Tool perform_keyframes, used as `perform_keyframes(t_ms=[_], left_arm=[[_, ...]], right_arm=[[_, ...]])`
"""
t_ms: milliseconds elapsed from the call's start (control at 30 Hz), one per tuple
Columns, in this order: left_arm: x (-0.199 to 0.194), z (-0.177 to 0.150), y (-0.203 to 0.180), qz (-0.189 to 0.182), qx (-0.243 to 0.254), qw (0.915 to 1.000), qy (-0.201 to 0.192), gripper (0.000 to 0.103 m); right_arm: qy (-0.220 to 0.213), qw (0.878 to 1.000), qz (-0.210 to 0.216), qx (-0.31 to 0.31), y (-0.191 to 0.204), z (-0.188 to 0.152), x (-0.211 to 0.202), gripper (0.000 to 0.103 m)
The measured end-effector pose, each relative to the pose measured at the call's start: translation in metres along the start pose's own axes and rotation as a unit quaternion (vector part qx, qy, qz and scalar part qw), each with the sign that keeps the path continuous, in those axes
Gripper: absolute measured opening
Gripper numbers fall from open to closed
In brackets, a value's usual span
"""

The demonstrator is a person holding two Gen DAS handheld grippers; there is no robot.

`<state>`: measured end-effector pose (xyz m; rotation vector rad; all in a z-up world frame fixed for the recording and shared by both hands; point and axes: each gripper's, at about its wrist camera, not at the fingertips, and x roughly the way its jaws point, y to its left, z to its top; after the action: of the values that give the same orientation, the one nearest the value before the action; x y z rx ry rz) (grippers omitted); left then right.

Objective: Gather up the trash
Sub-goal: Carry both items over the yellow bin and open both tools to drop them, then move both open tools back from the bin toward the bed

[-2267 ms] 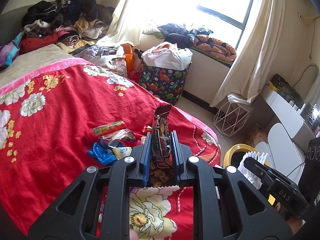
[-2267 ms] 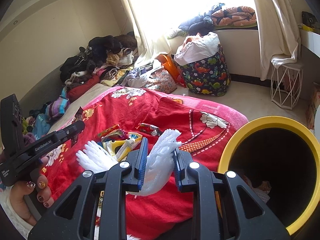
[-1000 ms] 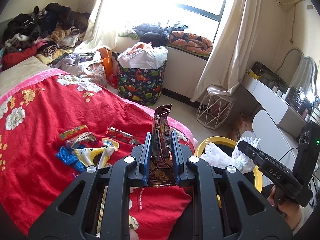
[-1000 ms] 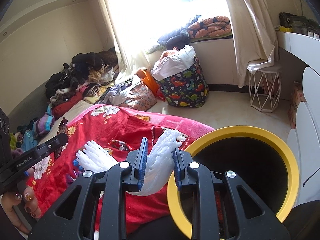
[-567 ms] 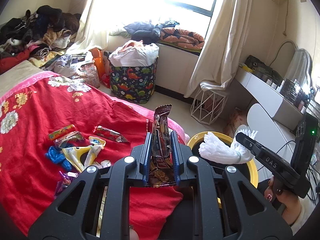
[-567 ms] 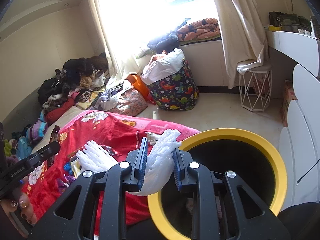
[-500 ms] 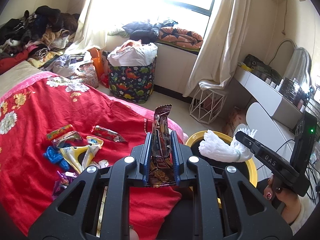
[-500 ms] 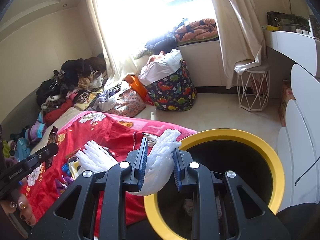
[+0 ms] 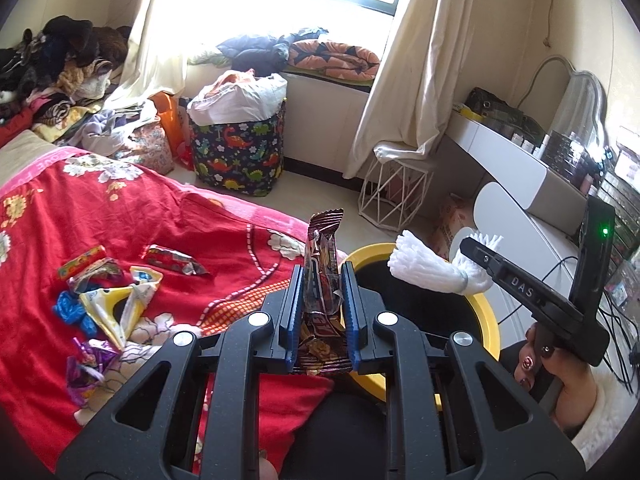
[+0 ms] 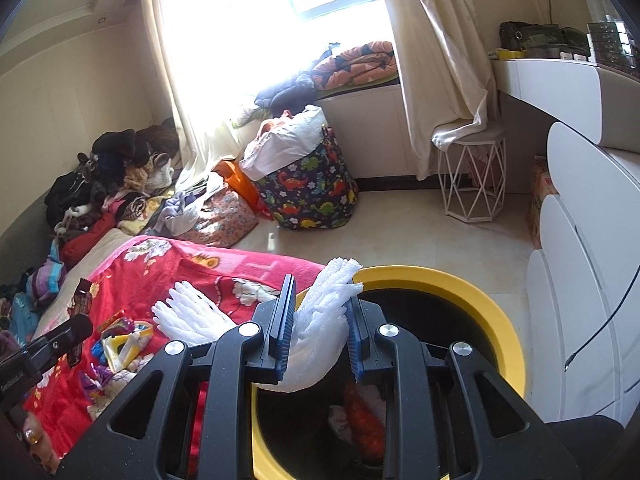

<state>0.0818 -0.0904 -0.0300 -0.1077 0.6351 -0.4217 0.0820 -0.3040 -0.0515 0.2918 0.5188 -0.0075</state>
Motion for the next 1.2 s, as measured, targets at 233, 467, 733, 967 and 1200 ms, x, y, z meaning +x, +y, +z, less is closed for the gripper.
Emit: perform_keyframes(t_ms=[233, 467, 733, 967, 1200], left_arm=[[0.015, -0.008, -0.019, -0.018, 0.016, 0.9996, 0.018, 0.013], [0.035, -0.016, -0.042, -0.039, 0.034, 0.9979, 0.039, 0.013], [0.063, -0.025, -0.064, -0.063, 0.047, 0.9946, 0.068, 0.013], [0.084, -0.03, -0.079, -0.081, 0.057, 0.9911, 0.089, 0.013], [0.098, -0.035, -0.08, -0.092, 0.046, 0.9898, 0.099, 0.056]], right_arm=[[-0.003, 1.0, -0.028, 0.004, -0.017, -0.002, 0.004, 0.022], [-0.004, 0.998, -0.055, 0.013, -0.035, -0.004, 0.009, 0.022], [0.001, 0.996, -0.083, 0.031, -0.059, -0.008, 0.017, 0.022], [0.001, 0.995, -0.086, 0.045, -0.071, -0.01, 0.025, 0.025], [-0.008, 0.995, -0.068, 0.069, -0.08, -0.011, 0.023, 0.057]])
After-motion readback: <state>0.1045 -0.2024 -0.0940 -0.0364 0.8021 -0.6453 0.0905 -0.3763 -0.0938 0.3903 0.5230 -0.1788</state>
